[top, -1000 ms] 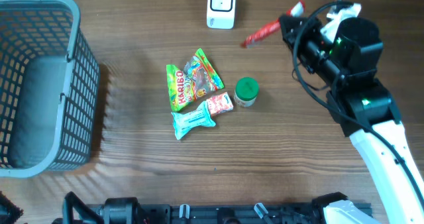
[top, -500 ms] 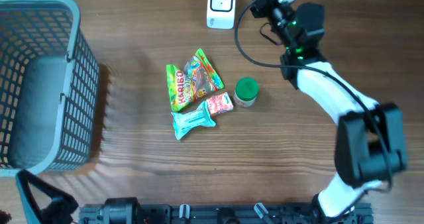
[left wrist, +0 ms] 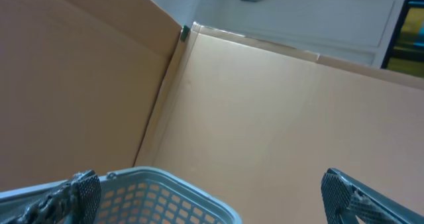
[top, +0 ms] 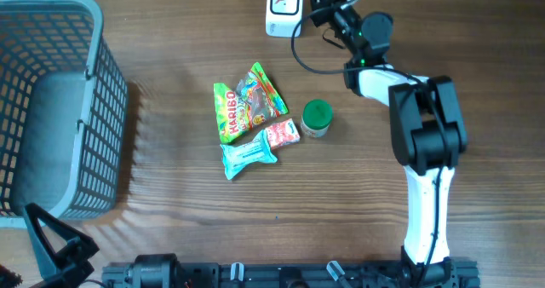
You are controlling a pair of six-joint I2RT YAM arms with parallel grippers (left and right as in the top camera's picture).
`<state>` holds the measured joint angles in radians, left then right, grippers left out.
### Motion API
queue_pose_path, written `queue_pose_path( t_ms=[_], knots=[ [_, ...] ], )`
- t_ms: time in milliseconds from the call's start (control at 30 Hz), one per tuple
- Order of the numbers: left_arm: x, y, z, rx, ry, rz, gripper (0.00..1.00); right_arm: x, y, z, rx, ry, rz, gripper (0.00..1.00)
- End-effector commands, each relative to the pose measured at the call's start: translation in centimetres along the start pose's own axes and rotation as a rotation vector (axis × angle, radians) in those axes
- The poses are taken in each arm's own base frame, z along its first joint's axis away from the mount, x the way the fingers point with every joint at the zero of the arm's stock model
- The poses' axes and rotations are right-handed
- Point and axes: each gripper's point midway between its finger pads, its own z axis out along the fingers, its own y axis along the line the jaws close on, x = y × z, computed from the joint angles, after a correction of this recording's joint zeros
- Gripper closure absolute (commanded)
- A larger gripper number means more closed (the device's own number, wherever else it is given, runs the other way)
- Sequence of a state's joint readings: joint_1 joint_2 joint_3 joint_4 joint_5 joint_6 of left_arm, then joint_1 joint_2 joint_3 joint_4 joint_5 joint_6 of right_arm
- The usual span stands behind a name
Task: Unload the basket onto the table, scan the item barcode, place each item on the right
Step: 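Lift the red tube with the right gripper up to the scanner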
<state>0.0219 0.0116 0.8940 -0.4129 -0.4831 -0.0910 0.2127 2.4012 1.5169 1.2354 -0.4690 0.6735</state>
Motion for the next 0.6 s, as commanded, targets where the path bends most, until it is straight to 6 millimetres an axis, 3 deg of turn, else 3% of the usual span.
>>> queue_pose_path(
  t_ms=[0,333,567],
  knots=[
    [0.1,1.0,-0.2,-0.052,0.001,0.017,0.0,1.1,-0.5,1.8,-0.071,0.013,-0.008,0.96],
    [-0.2,3.0,-0.4,-0.17,-0.019,0.017,0.0,5.1,-4.4,2.4,-0.005,0.084,-0.028,0.95],
    [-0.2,3.0,-0.4,-0.171,-0.018,0.017,0.0,4.9,-6.2,1.6,0.023,0.101,-0.056,0.96]
  ],
)
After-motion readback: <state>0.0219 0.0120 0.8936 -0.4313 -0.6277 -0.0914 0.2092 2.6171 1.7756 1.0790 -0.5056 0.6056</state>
